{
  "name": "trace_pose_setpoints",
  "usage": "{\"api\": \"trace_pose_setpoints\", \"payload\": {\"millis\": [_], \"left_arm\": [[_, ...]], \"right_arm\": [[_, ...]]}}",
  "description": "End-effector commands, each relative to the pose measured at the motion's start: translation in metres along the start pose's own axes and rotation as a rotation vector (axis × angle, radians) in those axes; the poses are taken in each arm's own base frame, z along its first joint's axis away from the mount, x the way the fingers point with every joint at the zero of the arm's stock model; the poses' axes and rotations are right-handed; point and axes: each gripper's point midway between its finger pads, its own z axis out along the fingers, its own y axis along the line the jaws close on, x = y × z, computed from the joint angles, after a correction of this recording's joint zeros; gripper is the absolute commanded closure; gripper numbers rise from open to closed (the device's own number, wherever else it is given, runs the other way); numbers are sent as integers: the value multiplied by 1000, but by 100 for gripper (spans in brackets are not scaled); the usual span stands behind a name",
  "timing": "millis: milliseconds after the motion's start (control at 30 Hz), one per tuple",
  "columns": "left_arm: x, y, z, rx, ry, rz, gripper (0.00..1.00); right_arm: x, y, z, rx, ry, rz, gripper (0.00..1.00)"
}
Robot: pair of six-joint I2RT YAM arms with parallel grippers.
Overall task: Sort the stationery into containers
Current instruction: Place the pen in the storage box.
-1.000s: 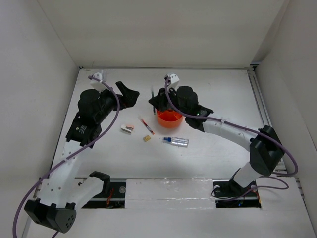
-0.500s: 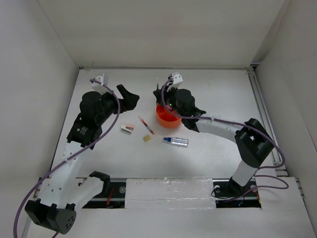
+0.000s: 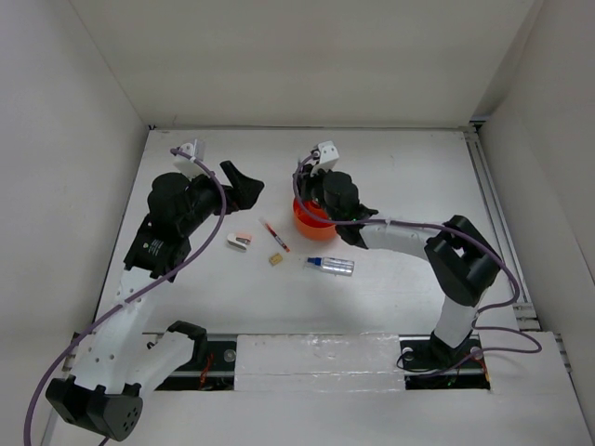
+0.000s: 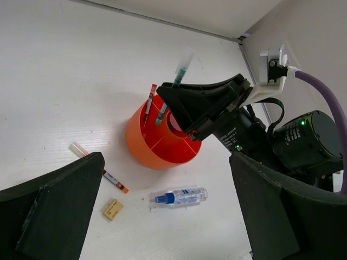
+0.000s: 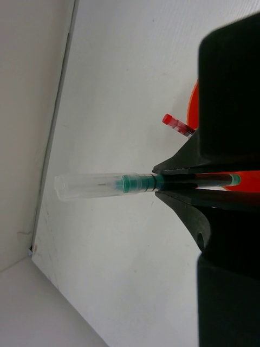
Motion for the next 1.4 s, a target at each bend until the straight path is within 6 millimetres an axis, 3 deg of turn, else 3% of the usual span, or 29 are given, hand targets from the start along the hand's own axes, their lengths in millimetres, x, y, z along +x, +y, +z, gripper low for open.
{"api": "trace_pose_setpoints", "payload": {"millis": [0, 400, 733, 1100, 1133, 1200, 1367], "left_arm": [[-5, -8, -3, 51, -27, 24, 0], [-4, -13, -3, 79, -20, 36, 0], [-2, -13, -1, 83, -8, 34, 0], [-2, -13, -1, 83, -8, 43, 0], [-2, -13, -1, 83, -8, 43, 0], [-2, -13, -1, 83, -8, 43, 0], [-2, -13, -1, 83, -8, 43, 0]], "right_arm": [[-17, 5, 1, 3, -92, -2, 100], [13, 1, -5, 10, -51, -13, 100], [22, 1, -7, 2, -41, -7, 98], [25, 7, -9, -16, -38, -7, 77], [25, 7, -9, -16, -38, -7, 64], [28, 11, -11, -25, -36, -8, 55], [26, 11, -11, -27, -46, -5, 53]]}}
